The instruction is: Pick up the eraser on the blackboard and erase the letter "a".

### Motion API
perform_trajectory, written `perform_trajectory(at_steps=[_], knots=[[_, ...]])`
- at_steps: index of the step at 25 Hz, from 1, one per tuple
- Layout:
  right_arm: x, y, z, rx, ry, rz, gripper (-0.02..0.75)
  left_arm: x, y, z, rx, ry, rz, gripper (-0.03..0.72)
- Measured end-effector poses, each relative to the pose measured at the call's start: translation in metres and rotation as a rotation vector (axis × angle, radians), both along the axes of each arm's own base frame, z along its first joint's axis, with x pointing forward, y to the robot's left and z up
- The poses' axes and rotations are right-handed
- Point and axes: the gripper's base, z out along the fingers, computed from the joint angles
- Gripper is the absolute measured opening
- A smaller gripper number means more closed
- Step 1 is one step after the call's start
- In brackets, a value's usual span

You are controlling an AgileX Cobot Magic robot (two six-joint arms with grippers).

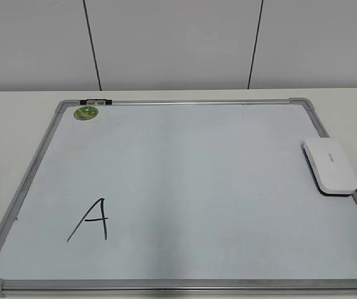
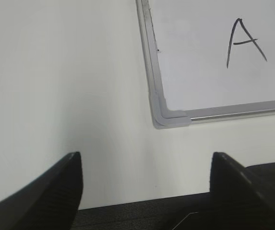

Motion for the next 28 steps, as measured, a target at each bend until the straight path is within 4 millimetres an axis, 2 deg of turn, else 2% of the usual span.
perform_trajectory(at_steps=[3,11,16,20,28], knots=[[0.0,0.0,0.0,0.002,0.0,0.0,0.589,0.0,0.0,0.0,0.0,0.0,0.001,0.599],[0.0,0.0,0.0,0.003,-0.001,-0.001,0.589,0.0,0.0,0.0,0.002,0.0,0.001,0.485],[-0.002,0.0,0.001,0.003,-0.015,-0.001,0.588,-0.002,0.0,0.001,0.0,-0.013,0.002,0.464],[-0.012,0.0,0.004,0.002,-0.091,-0.001,0.588,-0.011,0.001,0.003,-0.002,-0.075,0.011,0.463],[-0.047,0.0,0.008,0.002,-0.327,0.0,0.588,-0.041,0.002,0.007,-0.004,-0.272,0.057,0.461]])
